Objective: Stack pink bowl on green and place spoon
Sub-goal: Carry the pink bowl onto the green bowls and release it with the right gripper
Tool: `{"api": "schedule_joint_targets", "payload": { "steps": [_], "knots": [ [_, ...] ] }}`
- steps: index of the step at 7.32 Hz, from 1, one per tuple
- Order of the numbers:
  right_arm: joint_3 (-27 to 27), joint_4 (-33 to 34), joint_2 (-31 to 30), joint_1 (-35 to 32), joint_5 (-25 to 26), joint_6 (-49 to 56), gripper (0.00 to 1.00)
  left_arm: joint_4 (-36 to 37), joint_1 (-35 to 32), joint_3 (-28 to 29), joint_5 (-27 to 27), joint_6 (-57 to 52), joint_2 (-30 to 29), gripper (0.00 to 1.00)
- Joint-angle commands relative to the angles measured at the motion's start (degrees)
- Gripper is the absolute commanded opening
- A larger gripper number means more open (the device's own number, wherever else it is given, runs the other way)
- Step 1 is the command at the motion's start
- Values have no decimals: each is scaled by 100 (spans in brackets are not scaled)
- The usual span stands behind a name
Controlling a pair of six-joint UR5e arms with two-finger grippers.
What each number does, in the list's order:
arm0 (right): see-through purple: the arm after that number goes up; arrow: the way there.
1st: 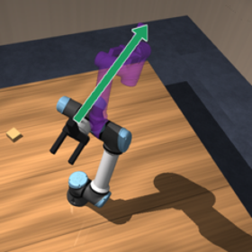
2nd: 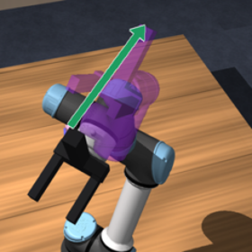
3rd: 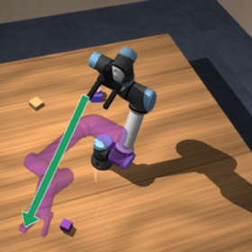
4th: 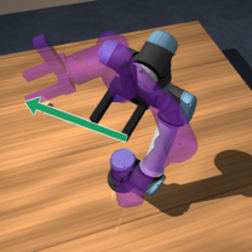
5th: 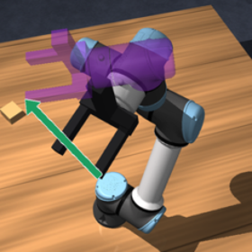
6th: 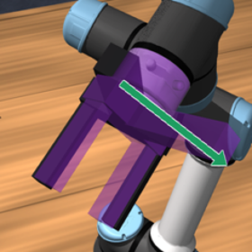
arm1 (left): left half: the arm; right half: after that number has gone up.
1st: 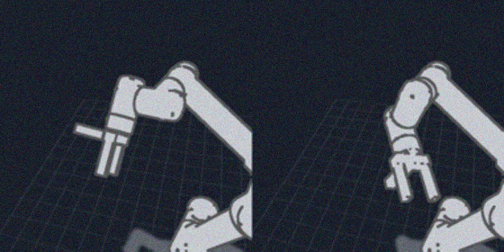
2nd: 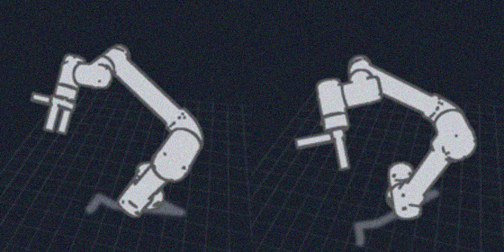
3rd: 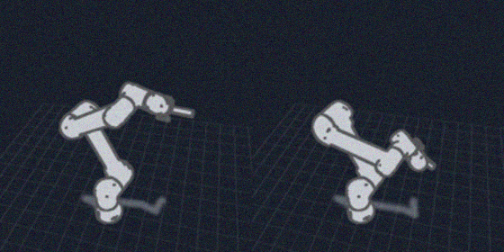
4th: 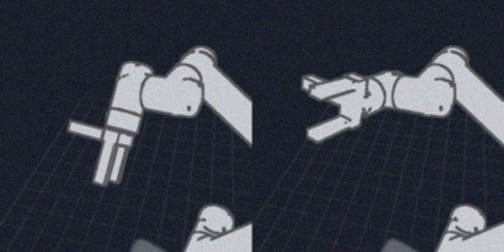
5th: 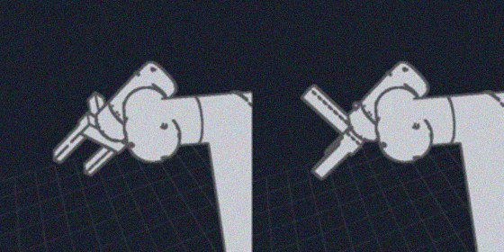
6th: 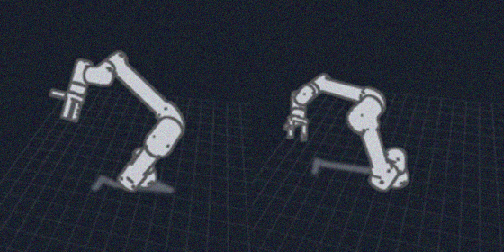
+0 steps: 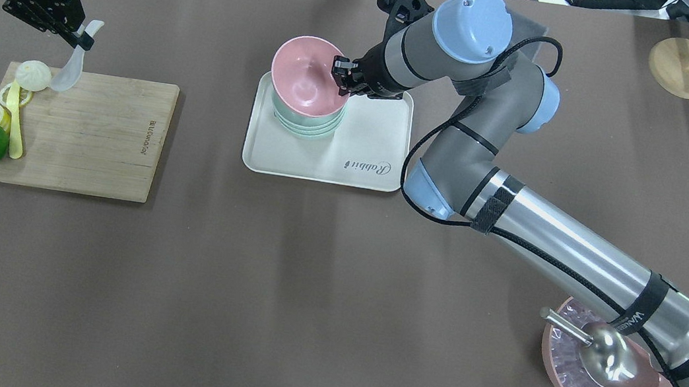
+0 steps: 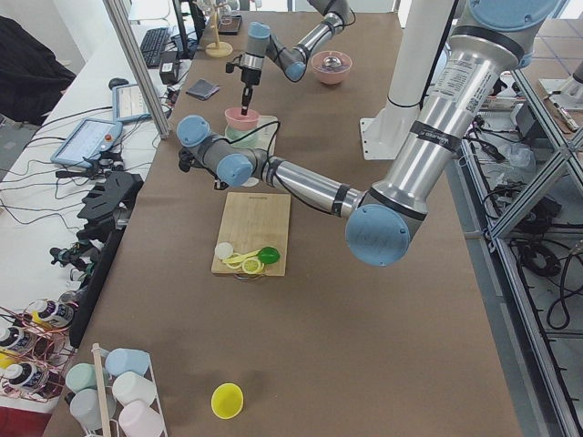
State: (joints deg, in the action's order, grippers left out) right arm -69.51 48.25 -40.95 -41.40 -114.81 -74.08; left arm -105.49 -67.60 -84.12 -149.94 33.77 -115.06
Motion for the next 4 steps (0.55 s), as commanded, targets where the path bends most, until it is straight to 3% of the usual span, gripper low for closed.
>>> {"api": "schedule_joint_targets", "payload": {
  "steps": [1,3,4],
  "knots": [
    [-1,1,-1,0,37,8,0,11,1,0,0,7,-25,0],
    [25,9,16,0,63,-1,0,20,1,9,0,7,-25,0],
    [34,9,16,0,64,-1,23,20,1,9,0,-2,-34,0]
  ]
}}
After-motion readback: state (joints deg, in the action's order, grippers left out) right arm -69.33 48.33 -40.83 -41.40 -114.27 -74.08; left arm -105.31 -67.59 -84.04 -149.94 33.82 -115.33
